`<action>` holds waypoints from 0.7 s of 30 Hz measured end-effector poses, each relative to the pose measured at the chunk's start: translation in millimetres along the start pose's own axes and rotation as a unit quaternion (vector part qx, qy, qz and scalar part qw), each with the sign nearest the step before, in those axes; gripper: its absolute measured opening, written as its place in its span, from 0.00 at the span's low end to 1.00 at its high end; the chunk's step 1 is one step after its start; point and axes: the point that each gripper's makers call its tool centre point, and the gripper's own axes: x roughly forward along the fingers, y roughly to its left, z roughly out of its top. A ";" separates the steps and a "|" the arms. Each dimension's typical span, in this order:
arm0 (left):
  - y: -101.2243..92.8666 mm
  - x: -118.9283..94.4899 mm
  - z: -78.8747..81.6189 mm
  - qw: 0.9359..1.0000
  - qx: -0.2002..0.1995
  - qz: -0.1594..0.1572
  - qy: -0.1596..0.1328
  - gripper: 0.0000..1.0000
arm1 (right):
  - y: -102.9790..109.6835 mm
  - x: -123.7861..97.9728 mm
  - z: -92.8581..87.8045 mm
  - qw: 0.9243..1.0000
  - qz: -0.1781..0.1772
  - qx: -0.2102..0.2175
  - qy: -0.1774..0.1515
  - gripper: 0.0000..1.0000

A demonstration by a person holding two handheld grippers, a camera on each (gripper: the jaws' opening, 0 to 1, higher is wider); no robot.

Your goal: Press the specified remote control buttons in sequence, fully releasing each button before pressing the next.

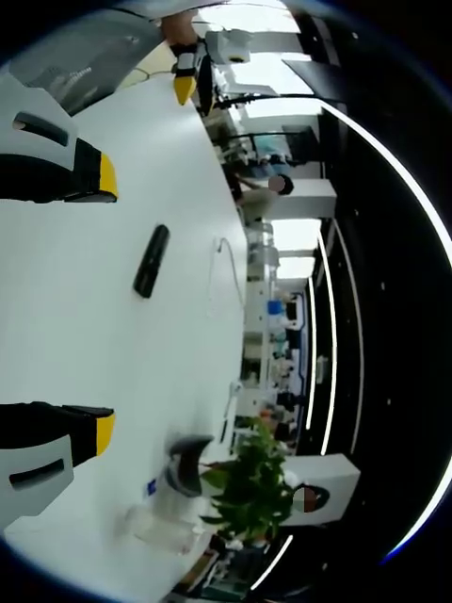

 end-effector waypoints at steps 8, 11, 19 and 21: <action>2.2 -0.8 0.8 1.000 -0.004 0.004 -0.003 0.88 | -0.1 -0.2 -0.5 1.000 -0.001 -0.003 0.001 0.88; 0.8 -0.3 0.4 1.000 0.000 0.001 -0.001 0.88 | -1.8 -0.9 -0.3 1.000 -0.003 0.000 0.000 0.88; 1.3 -0.7 0.1 1.000 -0.002 0.002 -0.001 0.88 | -1.2 -0.8 -0.2 1.000 -0.003 -0.002 0.000 0.88; 0.4 -0.5 -0.3 1.000 0.001 0.001 0.000 0.88 | -1.7 -0.9 0.2 1.000 -0.003 0.001 -0.002 0.88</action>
